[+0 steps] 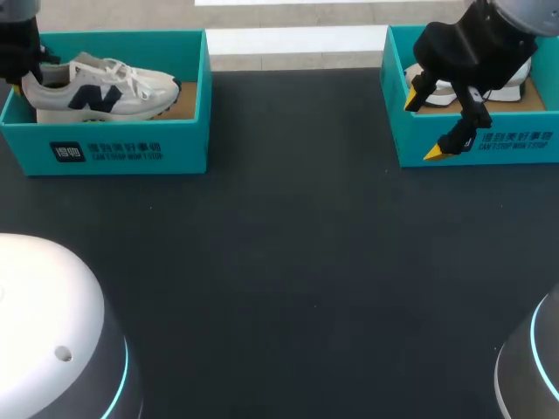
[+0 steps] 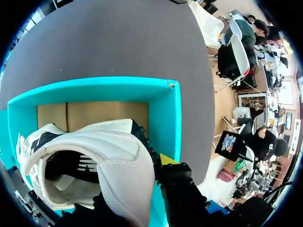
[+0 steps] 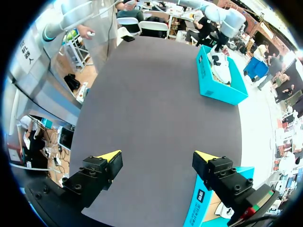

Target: Take the shoe out of the shoebox, open the shoe tongue, remove and reinsert the insole, then place the shoe into the shoebox

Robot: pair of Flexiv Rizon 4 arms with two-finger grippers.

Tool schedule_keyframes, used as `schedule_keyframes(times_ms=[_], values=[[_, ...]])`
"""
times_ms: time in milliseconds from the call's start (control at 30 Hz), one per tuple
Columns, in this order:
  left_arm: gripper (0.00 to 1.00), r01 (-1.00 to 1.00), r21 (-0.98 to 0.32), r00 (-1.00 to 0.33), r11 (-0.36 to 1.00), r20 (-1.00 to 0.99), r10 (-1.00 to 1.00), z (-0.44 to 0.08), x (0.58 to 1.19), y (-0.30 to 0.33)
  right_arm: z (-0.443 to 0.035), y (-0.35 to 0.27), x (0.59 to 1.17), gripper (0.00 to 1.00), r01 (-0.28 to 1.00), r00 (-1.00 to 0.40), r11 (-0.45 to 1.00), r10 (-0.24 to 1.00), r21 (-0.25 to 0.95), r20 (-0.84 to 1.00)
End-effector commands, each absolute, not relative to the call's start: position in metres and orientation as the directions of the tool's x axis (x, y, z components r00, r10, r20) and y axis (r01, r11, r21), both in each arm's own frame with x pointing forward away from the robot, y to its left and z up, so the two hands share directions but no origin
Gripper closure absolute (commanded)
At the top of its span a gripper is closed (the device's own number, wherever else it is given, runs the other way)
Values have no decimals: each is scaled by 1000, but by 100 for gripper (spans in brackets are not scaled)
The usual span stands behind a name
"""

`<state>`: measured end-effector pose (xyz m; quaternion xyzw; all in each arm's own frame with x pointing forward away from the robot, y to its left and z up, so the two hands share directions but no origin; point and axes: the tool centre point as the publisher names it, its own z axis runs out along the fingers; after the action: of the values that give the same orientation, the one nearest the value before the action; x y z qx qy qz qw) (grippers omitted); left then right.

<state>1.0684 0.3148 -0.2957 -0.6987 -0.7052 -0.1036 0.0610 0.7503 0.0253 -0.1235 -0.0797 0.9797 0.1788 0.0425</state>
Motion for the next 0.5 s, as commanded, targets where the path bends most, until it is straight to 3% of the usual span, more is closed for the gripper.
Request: schedule_keyframes(times_ms=[33,500], values=[[100,999,50,-14,2,236,972,-313,1070,314,-124,26,753,0,-171,-984,924,-142,342,-108],[100,999,32,-49,43,234,971,-356,1069,310,-124,26,753,0,-171,-984,924,-142,342,-108]])
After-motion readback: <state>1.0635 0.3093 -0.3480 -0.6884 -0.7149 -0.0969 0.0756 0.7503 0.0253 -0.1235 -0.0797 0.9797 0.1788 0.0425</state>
